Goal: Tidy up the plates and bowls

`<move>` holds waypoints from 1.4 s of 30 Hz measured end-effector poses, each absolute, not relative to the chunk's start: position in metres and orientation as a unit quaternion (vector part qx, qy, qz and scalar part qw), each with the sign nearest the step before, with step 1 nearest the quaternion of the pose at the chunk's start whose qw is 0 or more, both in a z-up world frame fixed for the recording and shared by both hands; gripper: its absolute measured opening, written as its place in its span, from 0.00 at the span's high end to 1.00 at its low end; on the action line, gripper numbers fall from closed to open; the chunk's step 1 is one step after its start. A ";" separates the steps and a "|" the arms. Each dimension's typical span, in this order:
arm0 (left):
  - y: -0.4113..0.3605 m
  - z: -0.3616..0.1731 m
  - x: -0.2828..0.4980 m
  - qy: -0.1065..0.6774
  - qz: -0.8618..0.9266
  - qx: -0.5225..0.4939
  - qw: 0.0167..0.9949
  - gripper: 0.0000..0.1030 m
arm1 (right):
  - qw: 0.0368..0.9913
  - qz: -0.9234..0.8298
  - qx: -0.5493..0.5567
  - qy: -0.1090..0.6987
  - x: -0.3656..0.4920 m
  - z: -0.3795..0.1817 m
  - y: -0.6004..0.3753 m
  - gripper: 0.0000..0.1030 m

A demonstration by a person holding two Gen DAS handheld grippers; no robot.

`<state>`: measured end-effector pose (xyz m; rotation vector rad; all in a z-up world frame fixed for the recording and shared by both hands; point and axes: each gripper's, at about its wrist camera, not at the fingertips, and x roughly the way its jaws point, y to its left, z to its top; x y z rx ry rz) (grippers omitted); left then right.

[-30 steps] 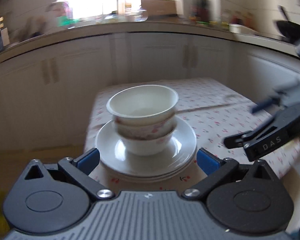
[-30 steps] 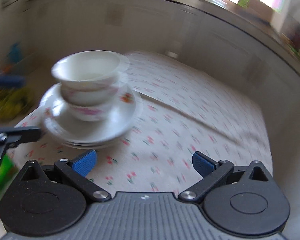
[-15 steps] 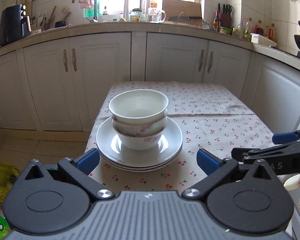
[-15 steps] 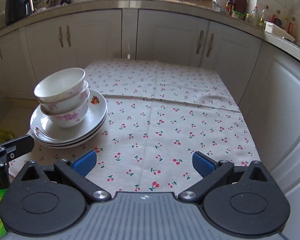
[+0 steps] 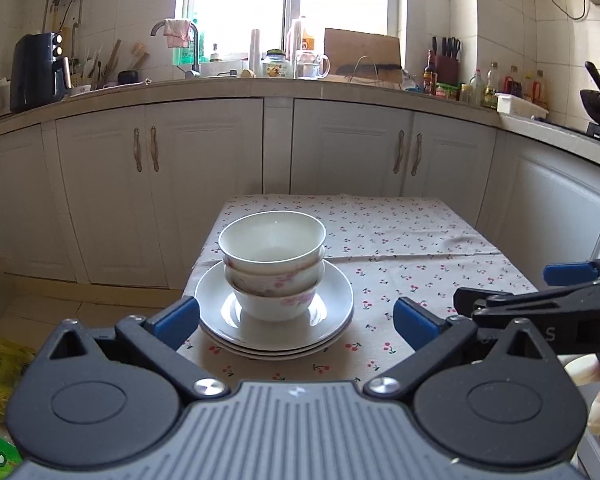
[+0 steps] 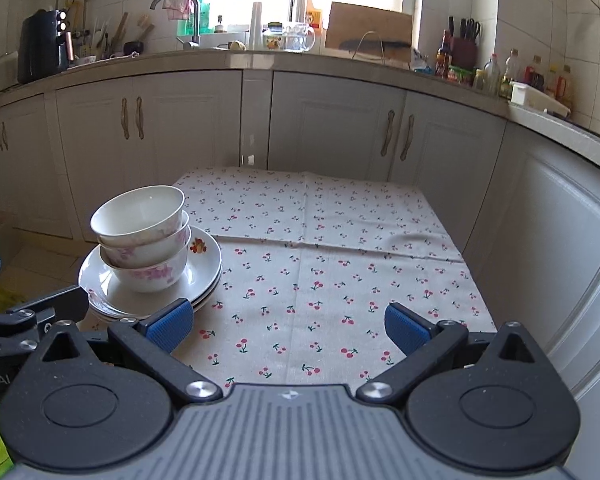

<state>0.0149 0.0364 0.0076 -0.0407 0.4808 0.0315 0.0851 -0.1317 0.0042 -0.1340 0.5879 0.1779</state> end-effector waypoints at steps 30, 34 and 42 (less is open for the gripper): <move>0.033 0.009 0.012 0.238 0.018 -0.019 0.971 0.01 | 0.953 0.083 -0.062 0.284 0.079 0.009 -0.136 0.00; 0.033 0.009 0.012 0.238 0.017 -0.019 0.971 0.01 | 0.953 0.081 -0.062 0.283 0.079 0.009 -0.136 0.00; 0.032 0.009 0.012 0.240 0.017 -0.018 0.970 0.01 | 0.954 0.080 -0.063 0.283 0.078 0.008 -0.136 0.00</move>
